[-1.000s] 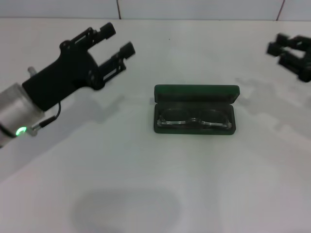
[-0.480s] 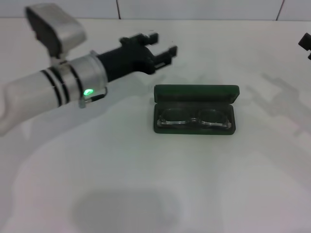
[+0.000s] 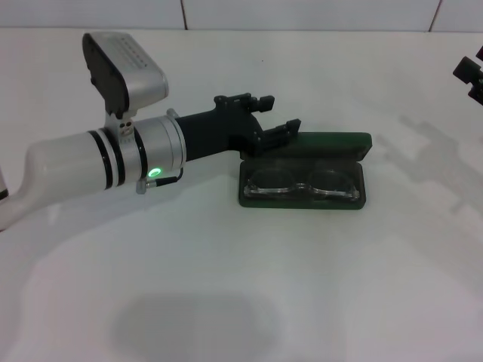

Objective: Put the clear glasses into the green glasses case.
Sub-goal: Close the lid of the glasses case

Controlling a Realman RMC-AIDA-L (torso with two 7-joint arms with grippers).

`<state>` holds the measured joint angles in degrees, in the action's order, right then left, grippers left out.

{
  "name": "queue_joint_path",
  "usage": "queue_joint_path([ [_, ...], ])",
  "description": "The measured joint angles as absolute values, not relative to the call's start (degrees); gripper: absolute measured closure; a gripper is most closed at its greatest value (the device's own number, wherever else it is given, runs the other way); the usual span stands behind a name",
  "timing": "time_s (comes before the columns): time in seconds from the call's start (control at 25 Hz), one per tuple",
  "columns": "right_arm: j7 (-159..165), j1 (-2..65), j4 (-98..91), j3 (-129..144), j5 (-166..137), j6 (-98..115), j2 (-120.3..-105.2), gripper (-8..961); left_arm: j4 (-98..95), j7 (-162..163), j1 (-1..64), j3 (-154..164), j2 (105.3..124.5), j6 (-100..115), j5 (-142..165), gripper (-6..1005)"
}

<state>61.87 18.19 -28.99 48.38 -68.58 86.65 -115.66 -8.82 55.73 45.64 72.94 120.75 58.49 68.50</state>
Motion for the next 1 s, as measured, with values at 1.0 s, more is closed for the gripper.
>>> queue_joint_path([
  [1.0,61.91,18.36,-27.30,50.60,-68.54,87.25,-115.73,357,-12.26,63.80,48.27,93.84,120.76,50.63,52.28,350],
])
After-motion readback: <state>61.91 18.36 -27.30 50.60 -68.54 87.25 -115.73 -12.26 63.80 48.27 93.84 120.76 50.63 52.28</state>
